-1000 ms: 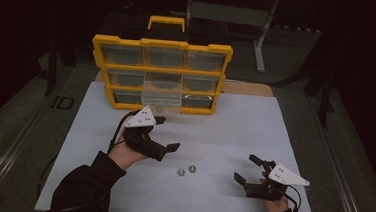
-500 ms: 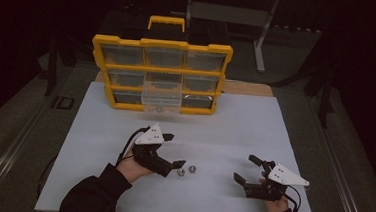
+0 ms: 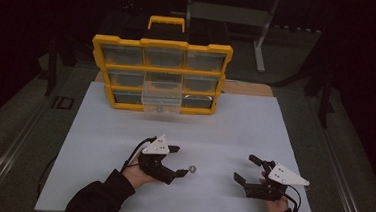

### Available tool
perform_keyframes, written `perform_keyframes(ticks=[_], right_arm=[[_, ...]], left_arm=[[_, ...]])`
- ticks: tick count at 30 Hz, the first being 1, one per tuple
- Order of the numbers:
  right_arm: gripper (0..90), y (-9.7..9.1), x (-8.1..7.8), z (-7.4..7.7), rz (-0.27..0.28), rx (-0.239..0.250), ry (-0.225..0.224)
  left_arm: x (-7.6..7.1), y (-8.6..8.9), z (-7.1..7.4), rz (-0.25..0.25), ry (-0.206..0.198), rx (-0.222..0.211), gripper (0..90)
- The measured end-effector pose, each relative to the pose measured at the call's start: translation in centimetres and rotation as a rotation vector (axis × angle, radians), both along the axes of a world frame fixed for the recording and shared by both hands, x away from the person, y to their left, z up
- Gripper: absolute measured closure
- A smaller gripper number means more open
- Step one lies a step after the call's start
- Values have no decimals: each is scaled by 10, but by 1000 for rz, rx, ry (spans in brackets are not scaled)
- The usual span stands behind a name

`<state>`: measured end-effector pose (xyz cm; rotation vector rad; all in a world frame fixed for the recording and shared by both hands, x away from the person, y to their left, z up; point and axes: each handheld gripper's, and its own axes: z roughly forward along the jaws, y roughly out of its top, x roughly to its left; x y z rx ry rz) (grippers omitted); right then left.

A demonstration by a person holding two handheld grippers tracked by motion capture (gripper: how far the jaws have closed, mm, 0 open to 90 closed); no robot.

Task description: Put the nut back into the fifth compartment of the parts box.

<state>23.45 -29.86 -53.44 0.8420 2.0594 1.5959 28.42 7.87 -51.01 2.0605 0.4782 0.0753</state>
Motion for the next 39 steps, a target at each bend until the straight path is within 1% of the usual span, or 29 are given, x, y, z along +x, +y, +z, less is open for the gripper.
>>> perform_keyframes(ticks=[3, 8, 13, 15, 16, 18, 20, 22, 24, 27, 30, 35, 39], right_arm=[[137, 0, 0, 0, 1, 0, 0], [137, 0, 0, 0, 1, 0, 0], [137, 0, 0, 0, 1, -1, 0], [137, 0, 0, -1, 0, -2, 4], [137, 0, 0, -1, 0, -2, 4], [137, 0, 0, -1, 1, -2, 4], [137, 0, 0, -1, 0, -3, 4], [137, 0, 0, -1, 0, -2, 4], [136, 0, 0, -1, 1, -3, 4], [137, 0, 0, -1, 0, -3, 5], [136, 0, 0, -1, 0, -3, 5], [137, 1, 1, -1, 0, -4, 5], [137, 0, 1, -1, 1, -3, 6]], left_arm=[[1, -2, -7, 2, 20, 19, 152], [1, -5, -16, -17, 25, 61, 215], [0, -8, -25, -46, 24, 100, 333], [1, -9, -28, -45, 28, 125, 378], [1, -9, -30, -44, 25, 139, 412], [1, -11, -32, -52, 27, 156, 442], [1, -12, -35, -62, 15, 187, 465], [1, -14, -37, -68, 14, 202, 504], [1, -15, -39, -74, 3, 218, 531], [1, -17, -42, -75, -8, 243, 553], [0, -18, -43, -73, -15, 240, 574], [0, -20, -43, -74, -24, 241, 638], [1, -20, -43, -77, -18, 242, 677]])
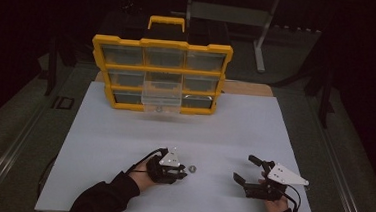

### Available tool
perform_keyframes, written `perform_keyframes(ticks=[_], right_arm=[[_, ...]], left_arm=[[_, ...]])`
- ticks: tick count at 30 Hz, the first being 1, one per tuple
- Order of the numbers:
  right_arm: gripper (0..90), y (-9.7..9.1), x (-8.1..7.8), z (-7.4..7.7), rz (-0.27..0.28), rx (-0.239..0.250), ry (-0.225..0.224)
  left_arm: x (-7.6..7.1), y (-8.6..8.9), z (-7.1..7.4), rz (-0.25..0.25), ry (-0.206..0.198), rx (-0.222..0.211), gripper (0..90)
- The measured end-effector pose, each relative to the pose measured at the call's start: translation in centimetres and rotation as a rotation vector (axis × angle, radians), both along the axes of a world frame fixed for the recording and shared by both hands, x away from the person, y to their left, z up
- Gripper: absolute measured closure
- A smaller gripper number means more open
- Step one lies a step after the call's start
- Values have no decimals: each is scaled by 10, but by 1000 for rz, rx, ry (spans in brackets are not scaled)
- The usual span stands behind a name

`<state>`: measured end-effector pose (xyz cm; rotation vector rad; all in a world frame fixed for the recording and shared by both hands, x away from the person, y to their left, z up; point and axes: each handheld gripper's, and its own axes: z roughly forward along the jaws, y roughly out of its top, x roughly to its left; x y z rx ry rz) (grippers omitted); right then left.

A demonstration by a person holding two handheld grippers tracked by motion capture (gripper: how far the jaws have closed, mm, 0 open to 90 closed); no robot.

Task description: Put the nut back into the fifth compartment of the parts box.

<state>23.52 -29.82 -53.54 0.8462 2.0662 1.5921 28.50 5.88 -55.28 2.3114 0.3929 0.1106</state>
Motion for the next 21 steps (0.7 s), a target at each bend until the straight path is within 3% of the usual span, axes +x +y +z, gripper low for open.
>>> perform_keyframes(ticks=[8, 20, 21], right_arm=[[137, 0, 0, 0, -1, 2, 0], [137, 0, 0, 0, -1, 2, 1], [137, 0, 0, 0, 0, 1, 1]], left_arm=[[-1, 0, 2, -6, 5, 4, 686], [2, 13, 25, 38, 1, -11, 687], [3, 17, 33, 52, -6, -20, 688]])
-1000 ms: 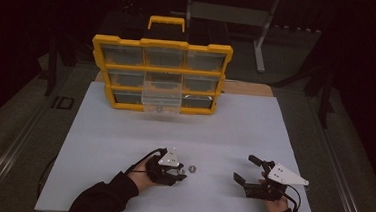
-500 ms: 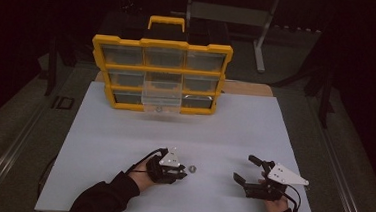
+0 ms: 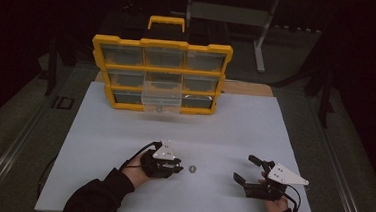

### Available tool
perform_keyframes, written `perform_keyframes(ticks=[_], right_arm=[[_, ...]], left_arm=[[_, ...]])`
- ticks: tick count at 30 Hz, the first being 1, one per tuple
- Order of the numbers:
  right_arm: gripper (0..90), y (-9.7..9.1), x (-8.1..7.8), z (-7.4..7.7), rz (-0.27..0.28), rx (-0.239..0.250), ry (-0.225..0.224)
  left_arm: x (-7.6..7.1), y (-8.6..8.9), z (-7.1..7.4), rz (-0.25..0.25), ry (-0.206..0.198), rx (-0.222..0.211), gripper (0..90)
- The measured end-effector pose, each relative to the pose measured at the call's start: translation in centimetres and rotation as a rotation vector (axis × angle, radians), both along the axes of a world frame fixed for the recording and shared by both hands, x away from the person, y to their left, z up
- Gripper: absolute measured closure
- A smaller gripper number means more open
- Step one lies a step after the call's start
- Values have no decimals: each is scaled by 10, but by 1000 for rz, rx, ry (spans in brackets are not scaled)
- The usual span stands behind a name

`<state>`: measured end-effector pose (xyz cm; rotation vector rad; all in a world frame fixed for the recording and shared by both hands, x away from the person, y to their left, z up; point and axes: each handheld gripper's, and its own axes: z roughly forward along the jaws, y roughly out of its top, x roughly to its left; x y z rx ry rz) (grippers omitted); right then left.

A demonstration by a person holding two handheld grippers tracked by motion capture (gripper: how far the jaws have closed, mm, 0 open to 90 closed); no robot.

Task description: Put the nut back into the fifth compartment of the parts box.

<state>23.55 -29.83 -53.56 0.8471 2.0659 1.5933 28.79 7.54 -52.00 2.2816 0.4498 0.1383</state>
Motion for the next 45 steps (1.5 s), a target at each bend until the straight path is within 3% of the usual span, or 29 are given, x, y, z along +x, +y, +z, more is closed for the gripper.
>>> perform_keyframes(ticks=[13, 17, 19, 25, 35, 42, 45], right_arm=[[137, 0, 0, 0, -2, 1, 3], [137, 1, 0, 0, 1, -3, 3], [137, 1, 0, 0, 0, -2, 3], [136, 0, 0, 0, -2, -1, 4], [137, 0, 1, -1, -1, -2, 3], [137, 0, 1, -1, -1, -3, 2], [137, 1, 1, -1, -1, -3, 1]], left_arm=[[6, 19, 40, 25, -33, -48, 688], [7, 20, 45, 27, -37, -54, 688], [10, 25, 56, 14, -40, -80, 688], [13, 31, 71, 29, -62, -83, 688], [22, 45, 107, 77, -137, -96, 688], [31, 56, 140, 115, -197, -114, 688], [35, 58, 148, 126, -208, -118, 688]])
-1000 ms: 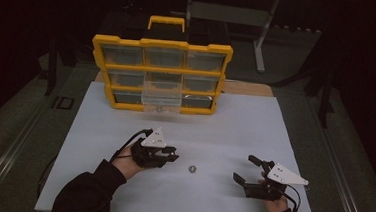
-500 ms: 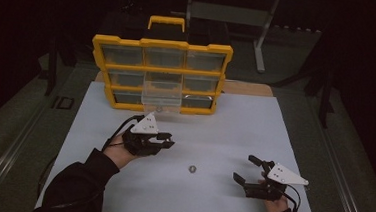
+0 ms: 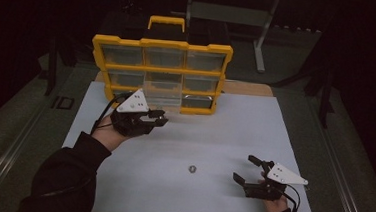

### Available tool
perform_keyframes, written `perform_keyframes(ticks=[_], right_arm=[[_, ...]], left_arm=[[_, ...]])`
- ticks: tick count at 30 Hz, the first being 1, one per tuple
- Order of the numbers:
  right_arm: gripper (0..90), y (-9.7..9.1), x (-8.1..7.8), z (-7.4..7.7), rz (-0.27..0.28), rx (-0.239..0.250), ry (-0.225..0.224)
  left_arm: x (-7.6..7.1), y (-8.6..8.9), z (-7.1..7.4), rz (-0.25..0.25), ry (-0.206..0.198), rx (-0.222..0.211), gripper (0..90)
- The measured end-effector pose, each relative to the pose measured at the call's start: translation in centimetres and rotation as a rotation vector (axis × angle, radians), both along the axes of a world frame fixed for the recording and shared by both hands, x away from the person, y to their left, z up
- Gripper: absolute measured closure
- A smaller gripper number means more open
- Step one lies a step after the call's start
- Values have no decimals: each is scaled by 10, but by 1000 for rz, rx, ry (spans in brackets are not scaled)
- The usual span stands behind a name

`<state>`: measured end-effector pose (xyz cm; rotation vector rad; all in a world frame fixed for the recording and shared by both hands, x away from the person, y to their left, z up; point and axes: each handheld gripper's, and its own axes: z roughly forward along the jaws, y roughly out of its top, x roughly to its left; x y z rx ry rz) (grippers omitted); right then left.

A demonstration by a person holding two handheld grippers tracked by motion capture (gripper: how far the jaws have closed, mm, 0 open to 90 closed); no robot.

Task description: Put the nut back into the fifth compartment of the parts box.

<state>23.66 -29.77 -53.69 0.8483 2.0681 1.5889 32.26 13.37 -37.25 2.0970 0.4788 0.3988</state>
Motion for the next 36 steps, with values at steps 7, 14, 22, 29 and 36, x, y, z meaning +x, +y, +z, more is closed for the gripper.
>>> perform_keyframes(ticks=[7, 14, 22, 29, 36], right_arm=[[136, 0, 0, 0, 1, 0, 1], [136, 0, 0, 0, 2, 0, 2], [137, 0, 0, 0, 3, 0, 6], [136, 0, 0, 0, 3, 7, 14], [137, -1, 0, 0, 3, 6, 12]], left_arm=[[16, 7, 16, 77, -38, -25, 688], [29, 6, 17, 172, -59, -39, 688], [46, 6, 9, 263, -45, -68, 688], [58, 1, 3, 316, -33, -62, 688], [69, -2, -4, 361, 5, -46, 687]])
